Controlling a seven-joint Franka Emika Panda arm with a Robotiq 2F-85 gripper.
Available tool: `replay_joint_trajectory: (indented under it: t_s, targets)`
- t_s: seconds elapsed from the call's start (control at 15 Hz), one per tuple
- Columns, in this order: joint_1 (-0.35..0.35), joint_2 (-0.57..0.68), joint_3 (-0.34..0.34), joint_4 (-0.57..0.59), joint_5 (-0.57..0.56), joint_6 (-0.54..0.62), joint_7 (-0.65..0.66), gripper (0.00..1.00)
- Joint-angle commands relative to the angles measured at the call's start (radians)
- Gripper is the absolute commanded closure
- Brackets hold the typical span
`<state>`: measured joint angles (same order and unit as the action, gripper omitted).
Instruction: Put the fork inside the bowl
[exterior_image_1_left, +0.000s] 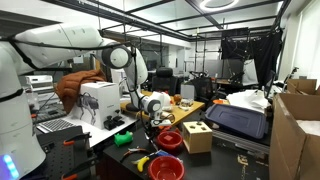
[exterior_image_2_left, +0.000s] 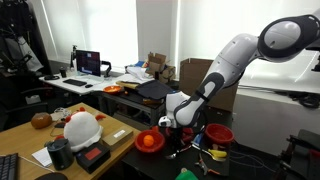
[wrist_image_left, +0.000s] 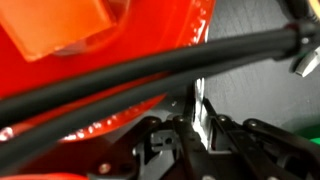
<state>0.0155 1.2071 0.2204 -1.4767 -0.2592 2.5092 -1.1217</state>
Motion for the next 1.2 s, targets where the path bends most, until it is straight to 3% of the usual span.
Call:
replay_joint_trajectory:
  t_s: [0.0, 0.27, 0.47, 0.67, 1.13]
  targets:
    - [-0.061, -0.082, 0.021, -0.094, 0.028, -0.065, -0.075, 0.97]
    - [-0.129, -0.131, 0.073, -0.14, 0.088, -0.133, -0.175, 0.97]
    - [-0.143, -0.174, 0.089, -0.161, 0.131, -0.191, -0.225, 0.97]
    - [-0.113, -0.221, 0.051, -0.177, 0.131, -0.225, -0.197, 0.97]
    - [-0.121, -0.344, 0.03, -0.267, 0.156, -0.262, -0.196, 0.97]
